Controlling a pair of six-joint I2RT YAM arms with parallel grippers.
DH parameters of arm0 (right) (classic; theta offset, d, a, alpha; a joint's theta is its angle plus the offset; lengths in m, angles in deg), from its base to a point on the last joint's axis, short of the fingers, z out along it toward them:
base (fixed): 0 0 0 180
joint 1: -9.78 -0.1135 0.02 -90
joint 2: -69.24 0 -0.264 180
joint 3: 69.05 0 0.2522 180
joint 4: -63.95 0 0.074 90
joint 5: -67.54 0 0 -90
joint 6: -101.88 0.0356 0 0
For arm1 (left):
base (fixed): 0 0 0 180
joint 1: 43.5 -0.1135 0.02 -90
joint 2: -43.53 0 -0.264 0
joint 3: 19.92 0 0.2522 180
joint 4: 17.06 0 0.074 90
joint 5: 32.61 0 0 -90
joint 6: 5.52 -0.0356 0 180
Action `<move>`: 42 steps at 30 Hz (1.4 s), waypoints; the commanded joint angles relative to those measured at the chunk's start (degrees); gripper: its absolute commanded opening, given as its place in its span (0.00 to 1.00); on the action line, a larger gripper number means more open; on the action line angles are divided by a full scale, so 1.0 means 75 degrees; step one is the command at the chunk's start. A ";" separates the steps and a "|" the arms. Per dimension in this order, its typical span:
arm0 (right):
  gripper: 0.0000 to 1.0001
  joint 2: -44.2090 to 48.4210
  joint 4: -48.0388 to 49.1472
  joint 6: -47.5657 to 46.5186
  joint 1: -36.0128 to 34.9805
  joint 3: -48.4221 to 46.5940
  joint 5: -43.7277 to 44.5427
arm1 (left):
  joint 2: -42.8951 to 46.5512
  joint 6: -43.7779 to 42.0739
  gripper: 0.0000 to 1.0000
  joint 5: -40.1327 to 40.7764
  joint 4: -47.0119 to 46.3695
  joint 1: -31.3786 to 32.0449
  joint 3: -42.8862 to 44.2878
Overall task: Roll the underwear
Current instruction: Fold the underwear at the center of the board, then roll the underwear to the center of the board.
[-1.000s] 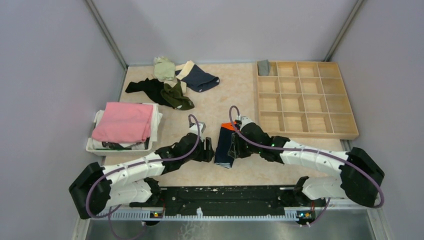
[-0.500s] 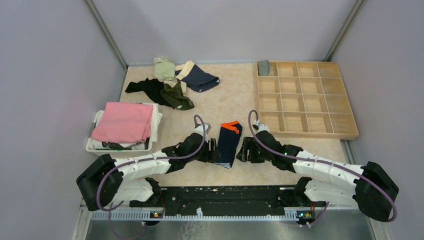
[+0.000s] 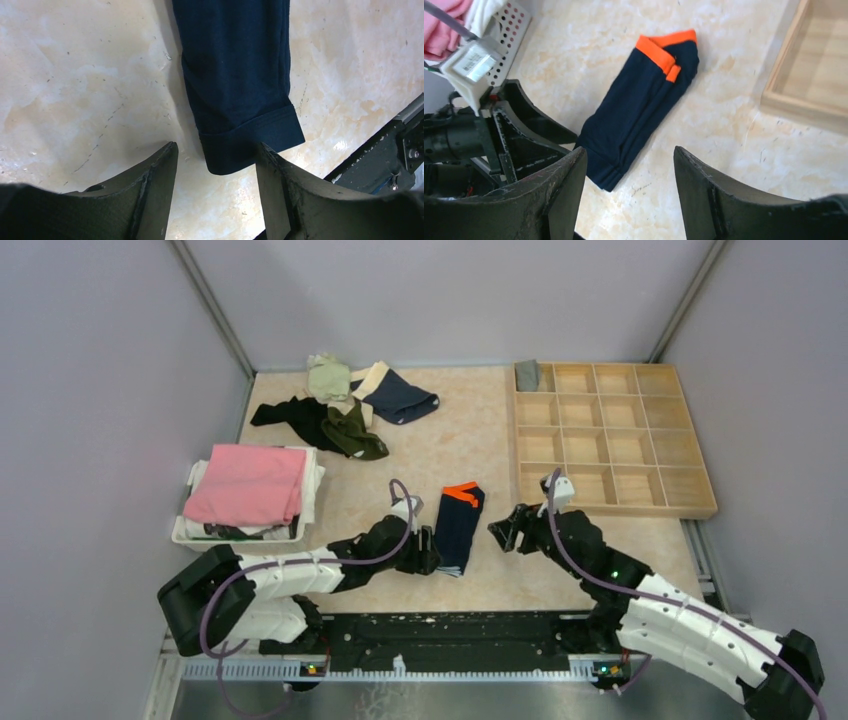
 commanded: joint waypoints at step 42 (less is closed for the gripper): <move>0.54 -0.1058 0.1250 -1.1936 -0.2186 0.0684 -0.2474 | 0.0386 0.0738 0.49 -0.0438 -0.0811 0.0119 -0.0578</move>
